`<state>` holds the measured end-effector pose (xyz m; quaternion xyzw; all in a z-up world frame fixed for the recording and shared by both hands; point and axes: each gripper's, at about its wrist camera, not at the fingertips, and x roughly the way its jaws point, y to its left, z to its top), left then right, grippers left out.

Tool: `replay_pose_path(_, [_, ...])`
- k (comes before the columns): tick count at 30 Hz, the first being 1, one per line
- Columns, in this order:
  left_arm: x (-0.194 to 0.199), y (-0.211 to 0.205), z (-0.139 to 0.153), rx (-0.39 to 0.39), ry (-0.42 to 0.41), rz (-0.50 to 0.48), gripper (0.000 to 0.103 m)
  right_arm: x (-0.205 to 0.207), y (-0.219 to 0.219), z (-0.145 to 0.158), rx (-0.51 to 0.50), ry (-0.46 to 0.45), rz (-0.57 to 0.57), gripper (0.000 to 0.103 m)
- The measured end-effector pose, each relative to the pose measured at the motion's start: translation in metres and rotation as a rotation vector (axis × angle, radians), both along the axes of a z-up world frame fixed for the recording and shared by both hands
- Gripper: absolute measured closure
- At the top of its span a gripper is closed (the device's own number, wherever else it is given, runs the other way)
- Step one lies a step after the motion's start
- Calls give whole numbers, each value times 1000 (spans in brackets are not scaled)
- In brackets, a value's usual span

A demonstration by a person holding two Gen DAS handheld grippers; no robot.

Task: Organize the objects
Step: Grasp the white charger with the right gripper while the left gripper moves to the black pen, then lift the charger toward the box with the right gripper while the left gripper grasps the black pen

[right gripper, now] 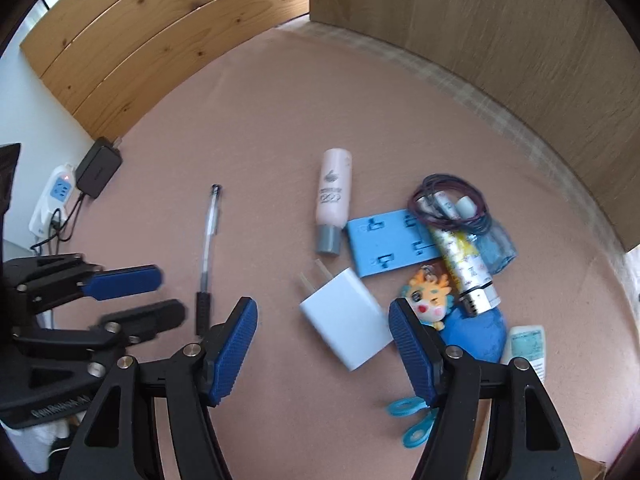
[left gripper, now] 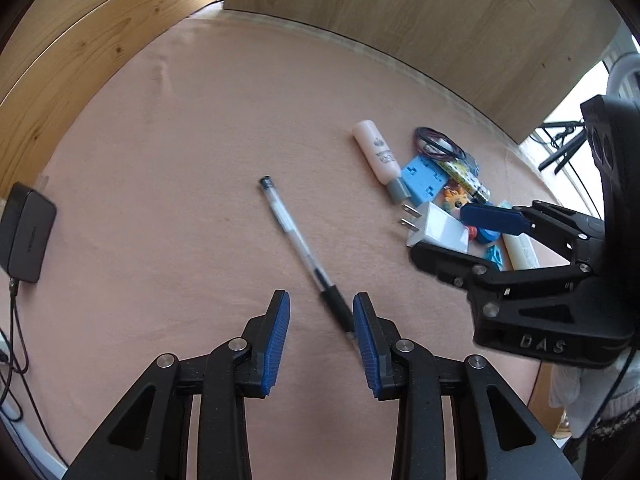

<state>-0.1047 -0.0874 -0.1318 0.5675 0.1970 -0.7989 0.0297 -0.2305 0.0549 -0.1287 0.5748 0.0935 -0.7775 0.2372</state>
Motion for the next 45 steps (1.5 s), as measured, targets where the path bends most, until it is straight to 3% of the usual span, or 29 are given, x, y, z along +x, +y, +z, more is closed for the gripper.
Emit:
replay_pose_path(5, [3, -14, 1, 12, 5, 32, 67, -15, 5, -1, -54, 13, -58, 37])
replay_pose_path(10, [11, -21, -2, 22, 3, 44, 67, -24, 3, -17, -56, -52, -54, 42])
replay_pose_path(15, [11, -21, -7, 26, 3, 51, 67, -10, 2, -21, -45, -60, -4, 44])
replay_pose_path(16, [10, -21, -8, 27, 2, 50, 67, -8, 2, -22, -41, -60, -3, 46])
replay_pose_path(18, [9, -19, -10, 25, -1, 43, 67, -5, 3, -25, -31, -68, -19, 62])
replay_pose_path(20, [6, -16, -12, 19, -7, 35, 67, -4, 6, -25, -27, -63, -53, 68])
replay_pose_path(31, [-24, 8, -22, -48, -31, -42, 67, 19, 9, -23, -27, -58, -196, 70])
replay_pose_path(37, [-37, 9, -24, -29, -37, -30, 67, 41, 23, -25, -68, -62, -312, 70])
replay_pose_path(39, [-41, 8, -24, -4, -49, -10, 57, 49, 31, -24, -81, -65, -337, 70])
replay_pose_path(41, [-47, 12, -24, -28, -53, -33, 57, 55, 37, -25, -83, -70, -356, 70])
replay_pose_path(43, [-48, 17, -23, -65, -55, -50, 60, 60, 44, -24, -69, -67, -369, 70])
replay_pose_path(45, [-46, 19, -23, -90, -58, -64, 78, 64, 48, -23, -45, -57, -382, 70])
